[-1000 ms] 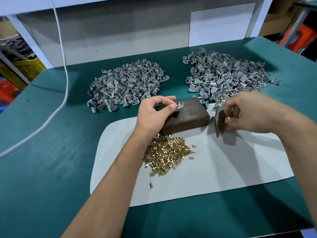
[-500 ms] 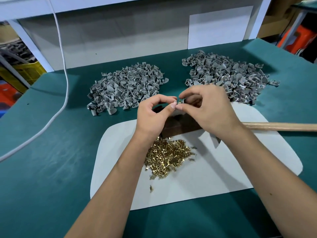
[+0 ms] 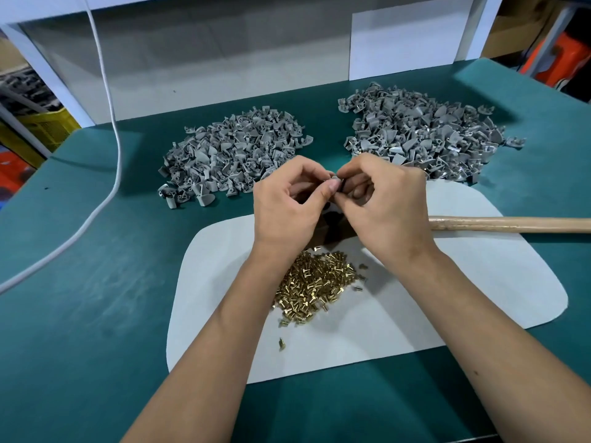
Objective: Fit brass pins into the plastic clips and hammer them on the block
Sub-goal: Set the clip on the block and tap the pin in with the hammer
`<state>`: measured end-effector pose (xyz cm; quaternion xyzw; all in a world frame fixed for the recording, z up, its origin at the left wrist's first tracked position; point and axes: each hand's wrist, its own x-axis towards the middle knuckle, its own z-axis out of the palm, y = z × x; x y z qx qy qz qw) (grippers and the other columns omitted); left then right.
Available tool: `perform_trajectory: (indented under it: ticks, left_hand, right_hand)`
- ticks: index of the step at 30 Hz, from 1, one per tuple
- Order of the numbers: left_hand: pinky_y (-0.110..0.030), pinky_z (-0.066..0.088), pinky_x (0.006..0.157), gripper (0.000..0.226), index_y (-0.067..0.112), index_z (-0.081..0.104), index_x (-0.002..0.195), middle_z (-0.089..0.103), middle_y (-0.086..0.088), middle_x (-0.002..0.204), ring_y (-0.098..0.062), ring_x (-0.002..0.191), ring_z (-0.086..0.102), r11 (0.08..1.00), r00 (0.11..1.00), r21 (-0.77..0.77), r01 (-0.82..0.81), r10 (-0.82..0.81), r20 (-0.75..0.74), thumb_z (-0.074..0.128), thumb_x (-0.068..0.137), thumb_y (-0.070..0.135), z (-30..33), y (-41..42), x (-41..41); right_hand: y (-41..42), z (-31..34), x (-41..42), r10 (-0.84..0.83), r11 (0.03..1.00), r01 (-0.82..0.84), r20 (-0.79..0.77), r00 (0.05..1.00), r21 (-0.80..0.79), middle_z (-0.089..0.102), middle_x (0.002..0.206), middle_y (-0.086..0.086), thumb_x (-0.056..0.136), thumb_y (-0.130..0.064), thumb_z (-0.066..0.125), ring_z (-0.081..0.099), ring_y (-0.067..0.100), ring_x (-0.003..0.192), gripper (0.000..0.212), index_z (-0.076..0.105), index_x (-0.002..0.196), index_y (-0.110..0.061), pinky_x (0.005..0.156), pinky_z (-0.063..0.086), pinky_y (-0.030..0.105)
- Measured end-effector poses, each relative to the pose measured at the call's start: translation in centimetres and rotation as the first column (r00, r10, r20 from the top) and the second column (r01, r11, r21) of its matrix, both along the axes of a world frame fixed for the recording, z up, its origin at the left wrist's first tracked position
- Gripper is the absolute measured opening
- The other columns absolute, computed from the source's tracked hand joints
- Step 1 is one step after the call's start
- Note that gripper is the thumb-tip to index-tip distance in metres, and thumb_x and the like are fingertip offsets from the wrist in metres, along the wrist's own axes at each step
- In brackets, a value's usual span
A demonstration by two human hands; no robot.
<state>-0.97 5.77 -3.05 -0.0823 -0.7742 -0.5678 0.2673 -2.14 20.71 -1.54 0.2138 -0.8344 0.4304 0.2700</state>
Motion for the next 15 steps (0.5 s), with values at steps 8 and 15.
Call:
perform_trajectory:
  ticks: [8,15]
  left_hand:
    - [-0.033,0.062,0.077,0.002,0.008,0.077,0.090,0.078,0.001,0.085,-0.012,0.080,0.075,0.998,0.999,-0.037,-0.043,0.043,-0.003,0.077,0.088,0.008,-0.2,0.3,0.0]
    - [-0.042,0.062,0.082,0.005,0.011,0.076,0.091,0.077,0.002,0.087,-0.012,0.084,0.075,0.992,0.993,-0.066,-0.109,0.107,-0.046,0.072,0.089,0.009,-0.5,1.2,-0.1]
  right_hand:
    - [-0.3,-0.3,0.5,-0.051,0.999,0.050,-0.034,0.998,-0.007,0.070,0.076,-0.002,0.082,-0.016,0.080,0.064,0.013,0.068,0.013,0.070,0.089,-0.013,0.066,0.056,0.031]
    - [-0.7,-0.6,0.5,-0.079,0.994,0.079,0.005,0.997,-0.070,0.074,0.078,0.002,0.084,-0.016,0.078,0.070,0.020,0.071,0.009,0.072,0.088,-0.011,0.066,0.059,0.040]
